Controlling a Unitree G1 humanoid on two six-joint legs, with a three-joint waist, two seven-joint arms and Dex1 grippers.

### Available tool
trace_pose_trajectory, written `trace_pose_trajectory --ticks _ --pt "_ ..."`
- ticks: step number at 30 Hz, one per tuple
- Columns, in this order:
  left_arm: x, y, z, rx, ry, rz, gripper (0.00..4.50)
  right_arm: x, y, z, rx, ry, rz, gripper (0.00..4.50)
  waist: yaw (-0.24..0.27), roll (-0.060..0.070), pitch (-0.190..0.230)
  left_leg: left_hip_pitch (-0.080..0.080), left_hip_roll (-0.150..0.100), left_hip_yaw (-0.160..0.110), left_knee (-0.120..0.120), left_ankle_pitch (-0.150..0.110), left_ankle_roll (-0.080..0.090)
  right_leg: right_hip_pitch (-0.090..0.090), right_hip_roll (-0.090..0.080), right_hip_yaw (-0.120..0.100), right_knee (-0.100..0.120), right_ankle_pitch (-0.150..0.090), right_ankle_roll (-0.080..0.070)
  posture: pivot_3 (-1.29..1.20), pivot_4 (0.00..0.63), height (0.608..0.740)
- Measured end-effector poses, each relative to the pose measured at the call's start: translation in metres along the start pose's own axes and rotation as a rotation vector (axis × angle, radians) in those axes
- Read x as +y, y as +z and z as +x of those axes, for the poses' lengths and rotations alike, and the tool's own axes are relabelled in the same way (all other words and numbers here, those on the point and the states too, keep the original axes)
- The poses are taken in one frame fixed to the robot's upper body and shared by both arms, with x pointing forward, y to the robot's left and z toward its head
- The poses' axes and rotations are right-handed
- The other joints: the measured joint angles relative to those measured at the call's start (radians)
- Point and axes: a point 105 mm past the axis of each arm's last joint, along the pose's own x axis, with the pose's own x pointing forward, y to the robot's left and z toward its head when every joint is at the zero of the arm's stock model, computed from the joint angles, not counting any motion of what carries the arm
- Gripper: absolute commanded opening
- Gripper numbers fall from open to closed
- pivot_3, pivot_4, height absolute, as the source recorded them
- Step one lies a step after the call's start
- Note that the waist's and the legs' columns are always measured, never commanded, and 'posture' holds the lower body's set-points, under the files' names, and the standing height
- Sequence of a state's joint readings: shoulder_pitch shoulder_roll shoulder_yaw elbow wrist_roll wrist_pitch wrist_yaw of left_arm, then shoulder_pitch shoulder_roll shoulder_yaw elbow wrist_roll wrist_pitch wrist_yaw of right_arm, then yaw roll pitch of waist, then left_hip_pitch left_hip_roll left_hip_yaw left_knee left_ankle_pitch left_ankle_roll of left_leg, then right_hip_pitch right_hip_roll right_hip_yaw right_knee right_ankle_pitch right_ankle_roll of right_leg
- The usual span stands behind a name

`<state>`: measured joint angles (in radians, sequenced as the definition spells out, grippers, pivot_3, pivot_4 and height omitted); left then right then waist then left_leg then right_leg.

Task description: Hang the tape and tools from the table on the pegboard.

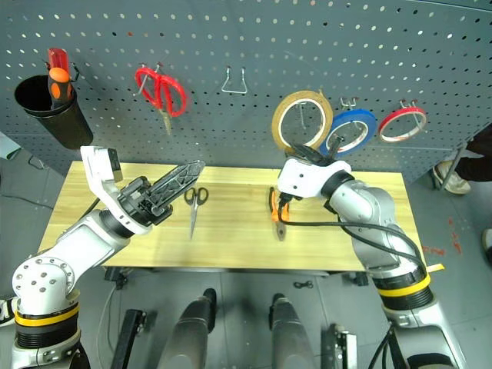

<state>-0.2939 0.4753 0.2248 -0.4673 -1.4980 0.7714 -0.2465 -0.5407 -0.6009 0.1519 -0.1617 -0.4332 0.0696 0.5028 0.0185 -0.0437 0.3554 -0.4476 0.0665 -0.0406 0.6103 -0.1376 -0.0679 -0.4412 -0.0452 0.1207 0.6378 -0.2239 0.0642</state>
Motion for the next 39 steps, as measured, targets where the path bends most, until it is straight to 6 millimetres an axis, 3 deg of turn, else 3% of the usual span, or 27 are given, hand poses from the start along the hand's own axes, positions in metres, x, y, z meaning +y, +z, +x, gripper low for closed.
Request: trace_pose_trajectory --ticks 2,10,12,16,20,23,28,33,39 --pt "0.000 0.000 0.000 -0.001 0.002 0.000 4.50 0.007 -0.007 0.002 0.024 0.029 0.059 1.25 0.001 0.000 0.000 0.000 0.000 0.000 0.000 0.000 0.000 0.000 0.000 0.000 0.001 0.000 0.000 0.16 0.299 0.740" --pt "0.002 0.001 0.001 -0.019 0.020 -0.007 4.50 0.013 -0.014 0.004 0.053 0.056 0.142 3.95 0.004 0.000 0.000 0.000 0.000 -0.001 0.000 0.000 0.000 0.000 0.000 0.000 0.001 0.000 0.000 0.15 0.311 0.740" --pt "0.002 0.000 -0.001 -0.006 0.018 0.001 4.50 0.016 -0.015 -0.002 0.058 0.058 0.141 4.45 0.008 0.000 0.000 0.000 0.000 -0.001 0.000 0.000 0.000 0.000 0.000 0.000 0.001 0.000 0.000 0.15 0.311 0.740" --pt "0.013 -0.014 -0.021 0.104 0.060 0.055 4.50 0.044 -0.023 -0.029 0.110 0.106 0.206 4.45 0.015 0.000 0.000 0.001 0.000 -0.001 -0.002 0.000 0.000 -0.001 0.000 -0.001 0.001 -0.001 -0.001 0.14 0.322 0.740" --pt "0.028 -0.037 -0.052 0.296 0.118 0.137 4.50 0.090 -0.014 -0.043 0.182 0.229 0.504 4.45 0.001 0.000 0.000 0.001 0.001 -0.001 -0.002 0.001 -0.001 -0.003 0.001 0.000 0.004 -0.003 -0.001 0.14 0.333 0.740" --pt "0.037 -0.054 -0.079 0.438 0.149 0.199 4.50 0.107 -0.002 -0.031 0.251 0.289 0.780 4.45 -0.013 0.000 0.000 0.002 0.002 0.000 -0.002 0.002 -0.002 -0.005 0.002 0.000 0.004 -0.006 -0.006 0.14 0.336 0.740" --pt "0.047 -0.053 -0.096 0.462 0.185 0.243 4.50 0.105 0.005 0.006 0.369 0.274 1.035 4.45 -0.009 0.000 0.000 -0.004 0.003 0.000 -0.003 0.004 -0.001 -0.013 0.002 0.000 0.005 -0.002 -0.009 0.17 0.345 0.740" --pt "0.049 -0.052 -0.103 0.457 0.216 0.251 4.50 0.119 -0.022 0.026 0.575 0.240 1.167 4.45 -0.001 0.000 0.000 -0.013 0.002 0.000 -0.003 0.009 0.002 -0.017 0.001 -0.001 0.004 0.003 -0.001 0.20 0.352 0.740" --pt "0.042 -0.051 -0.105 0.450 0.221 0.265 4.50 0.121 -0.055 0.044 0.695 0.178 1.150 4.45 -0.002 0.000 0.000 -0.013 0.003 0.000 -0.007 0.009 0.002 -0.019 0.002 -0.002 0.004 0.002 -0.003 0.22 0.355 0.740"
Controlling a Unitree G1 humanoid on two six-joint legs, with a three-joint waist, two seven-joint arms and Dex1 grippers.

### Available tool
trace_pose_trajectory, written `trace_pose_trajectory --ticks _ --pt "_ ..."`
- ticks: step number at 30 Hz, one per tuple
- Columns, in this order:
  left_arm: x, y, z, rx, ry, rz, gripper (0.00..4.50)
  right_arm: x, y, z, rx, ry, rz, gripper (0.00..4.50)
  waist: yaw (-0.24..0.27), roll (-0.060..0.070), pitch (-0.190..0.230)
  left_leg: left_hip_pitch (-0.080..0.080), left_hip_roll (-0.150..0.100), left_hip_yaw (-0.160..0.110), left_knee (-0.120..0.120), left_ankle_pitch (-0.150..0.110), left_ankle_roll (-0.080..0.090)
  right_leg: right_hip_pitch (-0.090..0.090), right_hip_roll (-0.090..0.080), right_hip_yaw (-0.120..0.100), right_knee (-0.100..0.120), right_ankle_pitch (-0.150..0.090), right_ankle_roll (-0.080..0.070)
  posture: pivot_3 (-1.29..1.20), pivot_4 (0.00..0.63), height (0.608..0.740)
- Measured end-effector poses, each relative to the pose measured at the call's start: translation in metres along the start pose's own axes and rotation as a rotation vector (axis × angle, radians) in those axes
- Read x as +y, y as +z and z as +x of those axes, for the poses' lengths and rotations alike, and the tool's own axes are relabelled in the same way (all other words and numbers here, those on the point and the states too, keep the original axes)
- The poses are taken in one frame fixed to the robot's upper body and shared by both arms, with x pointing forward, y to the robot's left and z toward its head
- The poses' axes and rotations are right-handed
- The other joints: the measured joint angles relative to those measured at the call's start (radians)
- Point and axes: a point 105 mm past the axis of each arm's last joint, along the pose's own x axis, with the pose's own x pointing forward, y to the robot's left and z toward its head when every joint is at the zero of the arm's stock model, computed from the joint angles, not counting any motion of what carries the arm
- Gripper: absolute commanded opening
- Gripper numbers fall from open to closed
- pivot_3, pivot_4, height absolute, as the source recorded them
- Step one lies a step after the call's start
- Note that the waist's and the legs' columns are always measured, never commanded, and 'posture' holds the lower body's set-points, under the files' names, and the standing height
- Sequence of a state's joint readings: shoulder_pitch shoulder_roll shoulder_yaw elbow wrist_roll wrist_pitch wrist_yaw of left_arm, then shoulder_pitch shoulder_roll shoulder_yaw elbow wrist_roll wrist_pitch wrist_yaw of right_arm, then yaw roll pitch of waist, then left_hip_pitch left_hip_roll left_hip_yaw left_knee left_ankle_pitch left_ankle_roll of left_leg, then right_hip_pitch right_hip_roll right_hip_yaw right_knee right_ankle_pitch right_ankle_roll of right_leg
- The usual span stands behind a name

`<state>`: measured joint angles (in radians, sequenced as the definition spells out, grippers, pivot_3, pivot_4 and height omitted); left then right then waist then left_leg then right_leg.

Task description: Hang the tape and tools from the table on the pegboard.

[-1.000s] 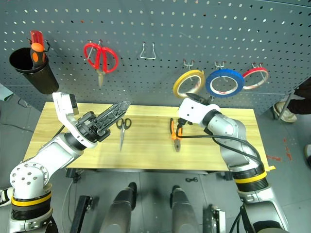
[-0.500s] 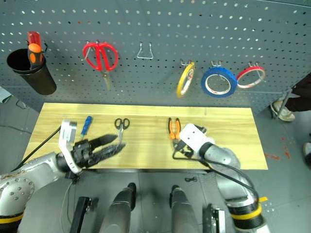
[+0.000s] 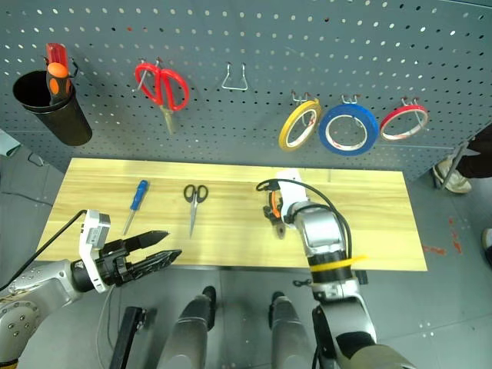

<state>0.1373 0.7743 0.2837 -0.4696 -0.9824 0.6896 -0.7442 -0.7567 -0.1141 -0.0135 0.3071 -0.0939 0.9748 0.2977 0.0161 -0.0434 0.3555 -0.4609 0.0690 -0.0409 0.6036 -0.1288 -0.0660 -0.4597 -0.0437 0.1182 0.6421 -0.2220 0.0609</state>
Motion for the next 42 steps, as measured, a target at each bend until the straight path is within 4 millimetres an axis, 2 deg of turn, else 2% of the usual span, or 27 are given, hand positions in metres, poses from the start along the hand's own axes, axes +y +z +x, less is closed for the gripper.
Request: trace_pose_trajectory --ticks 7,11,16,17,21,26,28,30,32,34,37,38,42 --pt "-0.002 0.000 -0.001 -0.011 0.017 -0.001 4.50 0.000 -0.004 0.018 0.045 0.012 0.038 4.45 -0.003 0.000 0.000 0.000 0.000 0.000 0.000 0.000 0.000 0.000 0.000 0.000 0.000 -0.002 0.003 0.24 0.362 0.740" --pt "0.000 0.010 -0.001 -0.039 0.029 0.027 4.50 0.004 -0.005 0.026 0.068 0.015 0.074 4.45 -0.002 0.000 0.000 0.000 0.000 0.000 0.000 0.000 0.000 0.000 0.000 0.000 0.000 -0.002 0.003 0.25 0.364 0.740" --pt "0.001 0.013 -0.002 -0.046 0.040 0.035 4.50 0.003 -0.003 0.031 0.062 0.002 0.078 2.97 -0.003 0.000 0.000 0.000 0.000 0.000 0.000 0.000 0.000 0.001 0.000 0.000 0.000 -0.002 0.003 0.25 0.363 0.740" --pt "0.001 0.012 -0.003 -0.044 0.041 0.032 4.50 0.004 -0.003 0.031 0.060 0.005 0.081 2.85 -0.003 0.000 0.000 0.000 0.000 -0.001 0.000 0.000 0.000 0.001 0.000 0.000 0.000 -0.002 0.003 0.25 0.363 0.740" --pt "0.000 0.011 -0.003 -0.041 0.038 0.033 4.50 0.004 -0.004 0.031 0.057 0.011 0.084 2.85 -0.002 0.000 0.000 0.000 0.000 -0.001 0.000 0.000 0.000 0.001 0.000 -0.001 0.000 -0.002 0.003 0.26 0.358 0.740" --pt "-0.001 0.019 0.000 -0.062 0.023 0.049 4.50 0.010 -0.010 0.023 0.017 0.072 0.077 2.85 0.003 0.000 0.000 0.000 0.000 -0.001 0.000 0.000 0.000 0.001 0.000 -0.001 0.000 -0.002 0.003 0.26 0.346 0.740" --pt "-0.003 0.024 0.001 -0.081 0.016 0.039 4.50 0.020 -0.008 0.012 -0.052 0.149 0.020 2.85 0.005 0.001 0.001 -0.001 0.000 -0.001 -0.001 0.000 0.000 0.000 0.000 -0.001 0.000 -0.002 0.003 0.26 0.343 0.740" --pt "-0.005 0.030 0.001 -0.112 0.007 0.015 4.50 0.032 0.013 -0.013 -0.177 0.235 -0.036 2.85 0.005 0.002 0.001 -0.002 0.000 -0.001 -0.001 0.000 0.000 -0.001 0.000 -0.001 0.000 -0.002 0.004 0.25 0.338 0.740" --pt "-0.007 0.039 0.002 -0.160 -0.008 -0.008 4.50 0.043 0.051 -0.048 -0.354 0.307 -0.080 2.85 0.003 0.003 0.002 -0.002 0.000 -0.002 0.000 0.000 0.000 -0.002 0.000 -0.001 0.001 -0.002 0.004 0.24 0.333 0.740" --pt "-0.012 0.051 0.006 -0.215 -0.038 -0.024 4.50 0.057 0.097 -0.094 -0.580 0.371 -0.130 2.85 0.004 0.002 0.001 -0.002 0.000 -0.004 0.000 0.000 0.000 -0.001 0.001 -0.004 0.002 -0.003 0.005 0.23 0.319 0.740" --pt "-0.015 0.078 0.008 -0.311 -0.072 -0.032 4.50 0.070 0.141 -0.144 -0.838 0.398 -0.183 2.85 0.011 0.002 0.001 -0.002 0.000 -0.007 0.002 0.000 0.000 0.001 0.001 -0.006 0.002 -0.003 0.005 0.22 0.314 0.740" --pt "-0.014 0.087 0.007 -0.346 -0.072 -0.032 4.50 0.073 0.151 -0.156 -0.903 0.394 -0.203 2.85 0.012 0.001 0.001 -0.002 0.000 -0.007 0.003 0.000 0.000 0.001 0.001 -0.007 0.002 -0.003 0.005 0.22 0.314 0.740" --pt "-0.004 0.111 0.009 -0.485 -0.067 -0.108 4.50 0.075 0.183 -0.175 -1.068 0.304 -0.259 2.85 0.020 0.001 0.000 -0.003 0.000 -0.007 0.003 0.001 -0.001 0.001 0.000 -0.007 0.001 -0.001 0.004 0.21 0.300 0.740"
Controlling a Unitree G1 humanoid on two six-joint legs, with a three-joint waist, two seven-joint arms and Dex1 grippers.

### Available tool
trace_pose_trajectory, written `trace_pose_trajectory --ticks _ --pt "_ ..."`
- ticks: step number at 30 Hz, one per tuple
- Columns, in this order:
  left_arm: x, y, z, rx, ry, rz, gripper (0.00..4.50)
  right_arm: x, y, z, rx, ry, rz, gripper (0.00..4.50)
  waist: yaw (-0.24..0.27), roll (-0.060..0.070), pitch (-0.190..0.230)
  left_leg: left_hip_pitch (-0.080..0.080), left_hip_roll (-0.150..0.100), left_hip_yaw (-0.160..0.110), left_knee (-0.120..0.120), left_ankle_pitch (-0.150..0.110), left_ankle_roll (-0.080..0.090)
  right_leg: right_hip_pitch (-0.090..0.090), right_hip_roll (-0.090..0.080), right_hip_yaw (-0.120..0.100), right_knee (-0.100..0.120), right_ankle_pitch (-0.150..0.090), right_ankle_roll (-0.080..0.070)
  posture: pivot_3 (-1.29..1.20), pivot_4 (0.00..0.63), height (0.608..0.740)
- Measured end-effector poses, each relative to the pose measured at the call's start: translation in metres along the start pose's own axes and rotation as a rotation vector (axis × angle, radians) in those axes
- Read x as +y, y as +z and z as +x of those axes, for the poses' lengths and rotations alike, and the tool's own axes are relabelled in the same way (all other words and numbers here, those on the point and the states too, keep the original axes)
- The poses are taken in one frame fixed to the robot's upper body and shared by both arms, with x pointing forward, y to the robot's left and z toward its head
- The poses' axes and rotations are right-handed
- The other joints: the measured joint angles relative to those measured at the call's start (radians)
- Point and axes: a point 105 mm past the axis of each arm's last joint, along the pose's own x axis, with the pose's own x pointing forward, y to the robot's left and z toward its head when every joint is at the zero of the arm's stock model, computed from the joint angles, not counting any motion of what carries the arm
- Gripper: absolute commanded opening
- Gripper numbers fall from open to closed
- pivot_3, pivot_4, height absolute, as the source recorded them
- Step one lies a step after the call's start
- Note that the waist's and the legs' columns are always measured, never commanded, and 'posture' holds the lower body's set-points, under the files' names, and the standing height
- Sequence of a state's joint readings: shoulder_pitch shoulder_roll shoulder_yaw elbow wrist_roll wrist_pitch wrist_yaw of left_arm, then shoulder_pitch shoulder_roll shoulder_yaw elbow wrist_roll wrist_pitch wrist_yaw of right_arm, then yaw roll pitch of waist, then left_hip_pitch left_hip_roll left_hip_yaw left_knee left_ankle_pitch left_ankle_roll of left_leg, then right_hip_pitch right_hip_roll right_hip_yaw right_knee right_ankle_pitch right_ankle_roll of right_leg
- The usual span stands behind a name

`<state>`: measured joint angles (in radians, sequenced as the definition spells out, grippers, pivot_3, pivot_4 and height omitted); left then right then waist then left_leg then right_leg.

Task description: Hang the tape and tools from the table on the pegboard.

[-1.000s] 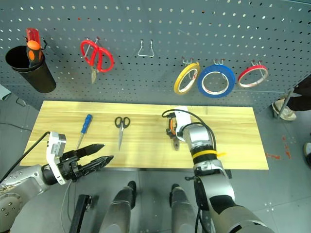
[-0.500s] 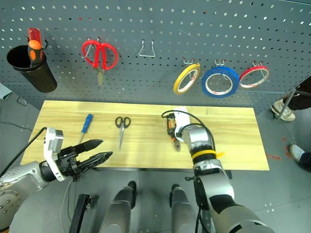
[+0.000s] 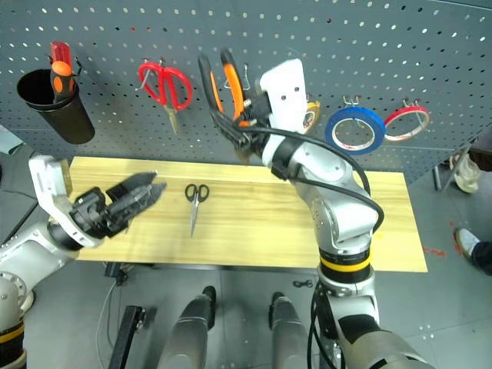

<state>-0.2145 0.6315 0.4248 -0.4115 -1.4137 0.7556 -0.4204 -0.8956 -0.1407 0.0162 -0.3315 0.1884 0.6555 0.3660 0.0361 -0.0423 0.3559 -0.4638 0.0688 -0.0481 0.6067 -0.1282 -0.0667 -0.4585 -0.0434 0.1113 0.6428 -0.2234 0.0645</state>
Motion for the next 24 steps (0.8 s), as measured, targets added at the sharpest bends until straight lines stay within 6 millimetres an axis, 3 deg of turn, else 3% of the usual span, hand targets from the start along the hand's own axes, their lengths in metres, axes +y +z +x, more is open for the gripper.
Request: trace_pose_trajectory --ticks 4,9,14,24 --pt "-0.002 0.015 0.014 -0.096 -0.013 -0.027 4.50 -0.006 0.029 0.023 -0.152 -0.056 -0.076 2.85 0.004 -0.001 0.000 -0.003 0.000 -0.003 0.000 0.001 -0.001 -0.001 0.000 -0.004 0.000 0.004 -0.006 0.21 0.300 0.740" --pt "-0.001 0.041 0.027 -0.207 -0.008 -0.001 4.50 -0.023 0.038 0.046 -0.256 -0.133 -0.159 2.85 0.012 -0.001 -0.001 -0.005 0.000 -0.005 -0.001 0.002 -0.004 -0.001 0.000 -0.006 -0.001 0.005 -0.007 0.24 0.295 0.740" --pt "-0.002 0.043 0.031 -0.209 -0.010 0.002 4.50 -0.033 0.025 0.061 -0.278 -0.181 -0.175 2.85 0.015 -0.001 -0.001 -0.005 0.000 -0.006 -0.002 0.003 -0.004 -0.001 0.000 -0.007 0.000 0.005 -0.008 0.25 0.301 0.740" --pt "-0.001 0.042 0.032 -0.203 -0.003 0.005 4.50 -0.049 -0.001 0.058 -0.270 -0.281 -0.240 2.85 0.031 -0.001 -0.001 -0.005 0.000 -0.007 -0.002 0.003 -0.004 -0.001 0.000 -0.008 0.000 0.005 -0.008 0.26 0.313 0.740"
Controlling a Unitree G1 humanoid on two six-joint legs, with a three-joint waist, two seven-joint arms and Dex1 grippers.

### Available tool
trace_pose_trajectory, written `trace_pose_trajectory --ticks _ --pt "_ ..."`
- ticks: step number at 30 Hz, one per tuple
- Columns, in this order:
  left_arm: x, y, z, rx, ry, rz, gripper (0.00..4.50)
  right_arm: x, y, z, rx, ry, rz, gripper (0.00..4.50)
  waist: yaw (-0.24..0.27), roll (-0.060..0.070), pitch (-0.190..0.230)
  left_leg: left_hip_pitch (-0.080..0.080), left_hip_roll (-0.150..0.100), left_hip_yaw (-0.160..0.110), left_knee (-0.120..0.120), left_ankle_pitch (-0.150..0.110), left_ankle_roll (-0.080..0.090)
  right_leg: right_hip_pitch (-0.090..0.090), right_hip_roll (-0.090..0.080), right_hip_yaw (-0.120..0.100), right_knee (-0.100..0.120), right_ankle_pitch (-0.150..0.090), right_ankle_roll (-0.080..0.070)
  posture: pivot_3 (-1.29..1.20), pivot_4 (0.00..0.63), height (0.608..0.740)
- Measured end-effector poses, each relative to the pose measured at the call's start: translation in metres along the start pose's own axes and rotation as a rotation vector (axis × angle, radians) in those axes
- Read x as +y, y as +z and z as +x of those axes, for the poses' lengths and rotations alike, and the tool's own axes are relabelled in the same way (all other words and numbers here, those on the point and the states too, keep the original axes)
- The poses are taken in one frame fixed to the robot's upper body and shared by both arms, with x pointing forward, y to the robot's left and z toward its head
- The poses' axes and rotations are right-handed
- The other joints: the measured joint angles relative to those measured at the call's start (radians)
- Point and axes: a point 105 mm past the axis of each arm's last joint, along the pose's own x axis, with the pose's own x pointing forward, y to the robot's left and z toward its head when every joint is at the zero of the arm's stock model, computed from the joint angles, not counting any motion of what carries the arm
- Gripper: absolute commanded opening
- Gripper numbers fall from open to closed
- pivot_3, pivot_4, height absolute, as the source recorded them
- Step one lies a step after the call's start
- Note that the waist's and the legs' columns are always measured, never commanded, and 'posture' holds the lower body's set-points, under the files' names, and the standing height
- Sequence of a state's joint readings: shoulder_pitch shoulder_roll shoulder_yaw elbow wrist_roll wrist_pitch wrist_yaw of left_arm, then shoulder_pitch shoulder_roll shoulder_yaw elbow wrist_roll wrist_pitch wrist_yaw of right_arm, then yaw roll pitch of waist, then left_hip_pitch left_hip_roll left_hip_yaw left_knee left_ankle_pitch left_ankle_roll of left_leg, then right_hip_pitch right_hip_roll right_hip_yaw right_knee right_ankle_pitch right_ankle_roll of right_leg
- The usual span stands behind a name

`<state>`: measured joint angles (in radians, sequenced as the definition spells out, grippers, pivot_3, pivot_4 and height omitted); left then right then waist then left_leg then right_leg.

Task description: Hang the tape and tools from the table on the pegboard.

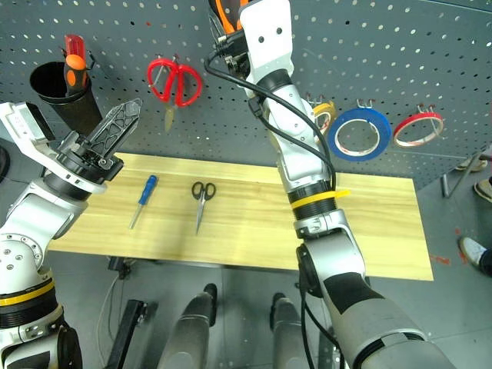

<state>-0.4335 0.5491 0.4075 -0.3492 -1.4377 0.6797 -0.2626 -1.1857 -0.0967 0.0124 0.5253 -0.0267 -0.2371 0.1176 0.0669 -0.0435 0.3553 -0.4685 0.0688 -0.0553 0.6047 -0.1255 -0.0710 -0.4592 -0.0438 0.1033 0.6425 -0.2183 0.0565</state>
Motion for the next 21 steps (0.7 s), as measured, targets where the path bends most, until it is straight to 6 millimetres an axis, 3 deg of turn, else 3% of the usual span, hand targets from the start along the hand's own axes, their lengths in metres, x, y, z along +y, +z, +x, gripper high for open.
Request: trace_pose_trajectory --ticks 5,7,9,16,21 --pt "0.001 -0.001 0.000 0.004 0.006 -0.001 4.50 -0.003 -0.024 -0.016 0.065 -0.028 -0.035 2.85 0.003 0.000 0.000 0.000 0.000 0.000 0.000 0.000 0.000 0.000 0.000 0.000 0.001 0.000 0.000 0.25 0.318 0.740" --pt "0.000 -0.002 0.000 0.008 0.006 -0.002 4.50 -0.003 -0.034 -0.022 0.098 -0.031 -0.034 3.89 0.002 0.000 0.000 0.000 0.000 0.000 0.000 0.000 0.000 0.000 0.000 0.000 0.001 0.000 -0.001 0.25 0.323 0.740" --pt "0.000 -0.003 0.000 0.014 0.006 -0.002 4.50 -0.002 -0.037 -0.025 0.106 -0.028 -0.029 4.39 0.001 0.000 0.000 0.001 0.000 -0.001 0.001 0.001 -0.001 0.000 0.000 0.000 0.002 0.000 -0.001 0.25 0.323 0.740" --pt "0.000 -0.008 -0.001 0.046 0.002 0.001 4.50 -0.002 -0.028 -0.028 0.085 -0.004 -0.027 4.45 0.002 0.000 0.000 0.001 0.000 -0.001 0.001 0.001 -0.001 0.000 0.000 0.000 0.003 0.000 -0.001 0.23 0.324 0.740" --pt "0.017 -0.027 -0.020 0.142 0.092 0.046 4.50 -0.012 -0.034 -0.056 0.157 0.081 -0.023 4.45 0.002 0.000 0.000 0.001 0.000 -0.001 0.000 0.001 -0.001 0.000 0.000 0.000 0.002 0.000 -0.001 0.22 0.300 0.740"
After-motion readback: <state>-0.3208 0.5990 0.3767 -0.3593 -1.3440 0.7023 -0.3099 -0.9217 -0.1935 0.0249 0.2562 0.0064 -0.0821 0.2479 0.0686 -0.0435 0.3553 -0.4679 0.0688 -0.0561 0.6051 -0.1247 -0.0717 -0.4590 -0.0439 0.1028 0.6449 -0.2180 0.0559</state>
